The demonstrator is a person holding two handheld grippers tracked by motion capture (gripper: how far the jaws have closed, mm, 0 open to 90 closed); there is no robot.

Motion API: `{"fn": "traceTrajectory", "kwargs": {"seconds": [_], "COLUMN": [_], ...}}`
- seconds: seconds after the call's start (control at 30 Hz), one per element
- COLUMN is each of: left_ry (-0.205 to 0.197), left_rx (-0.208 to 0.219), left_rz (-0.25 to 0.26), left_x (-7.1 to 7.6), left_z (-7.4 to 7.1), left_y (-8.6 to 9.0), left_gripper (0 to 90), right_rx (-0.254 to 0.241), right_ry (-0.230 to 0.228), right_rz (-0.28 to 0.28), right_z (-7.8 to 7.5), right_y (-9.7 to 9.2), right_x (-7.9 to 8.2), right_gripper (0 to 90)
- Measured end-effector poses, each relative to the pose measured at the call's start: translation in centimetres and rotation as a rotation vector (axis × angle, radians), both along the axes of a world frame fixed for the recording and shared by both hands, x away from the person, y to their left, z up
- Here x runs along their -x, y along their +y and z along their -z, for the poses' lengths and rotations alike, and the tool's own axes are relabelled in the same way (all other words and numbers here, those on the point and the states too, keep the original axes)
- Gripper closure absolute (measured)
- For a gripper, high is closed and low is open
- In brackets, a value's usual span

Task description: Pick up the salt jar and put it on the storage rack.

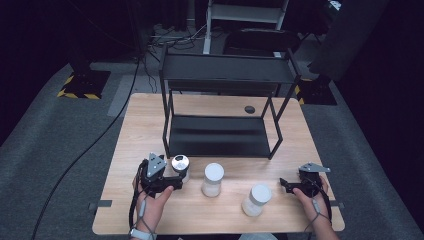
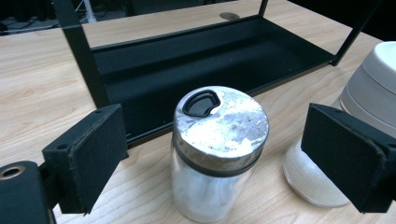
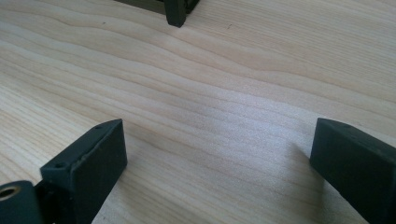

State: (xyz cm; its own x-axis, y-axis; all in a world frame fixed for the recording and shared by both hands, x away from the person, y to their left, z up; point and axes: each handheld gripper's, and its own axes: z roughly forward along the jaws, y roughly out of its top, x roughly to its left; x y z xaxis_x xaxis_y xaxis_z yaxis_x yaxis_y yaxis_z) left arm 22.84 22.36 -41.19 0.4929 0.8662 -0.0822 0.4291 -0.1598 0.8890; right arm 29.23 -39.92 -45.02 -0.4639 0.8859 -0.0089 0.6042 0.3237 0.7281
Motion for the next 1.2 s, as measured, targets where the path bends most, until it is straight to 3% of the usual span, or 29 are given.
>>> {"fn": "traceTrajectory", "kwargs": {"seconds": [0.2, 0.6, 0.83, 0.97, 1.2], "left_ry": [0.014, 0.083, 0.12, 0.147, 0.161], "left_rx": [0.013, -0.062, -0.076, -0.066, -0.068], "left_rz": [-0.008, -0.014, -0.012, -0.013, -0.021], "left_x": [-0.7, -2.0, -2.9, -3.5, -3.9], "left_z": [1.0, 0.9, 1.0, 1.2, 1.7], "left_y": [-0.4, -1.9, -2.4, -2.6, -3.0], "left_gripper": [8.3, 11.8, 14.7, 18.4, 27.8], "right_rx": [0.0, 0.0, 0.001, 0.002, 0.001], "right_ry": [0.0, 0.001, 0.002, 0.002, 0.003], "right_rz": [0.0, -0.003, -0.005, -0.006, -0.005], "right_z": [0.0, 0.0, 0.0, 0.0, 0.0], "right_y": [0.0, 0.0, 0.0, 0.0, 0.0], "right_x": [0.0, -0.1, -0.2, -0.2, -0.2], "right_gripper": [3.6, 3.3, 3.0, 2.9, 2.7]}}
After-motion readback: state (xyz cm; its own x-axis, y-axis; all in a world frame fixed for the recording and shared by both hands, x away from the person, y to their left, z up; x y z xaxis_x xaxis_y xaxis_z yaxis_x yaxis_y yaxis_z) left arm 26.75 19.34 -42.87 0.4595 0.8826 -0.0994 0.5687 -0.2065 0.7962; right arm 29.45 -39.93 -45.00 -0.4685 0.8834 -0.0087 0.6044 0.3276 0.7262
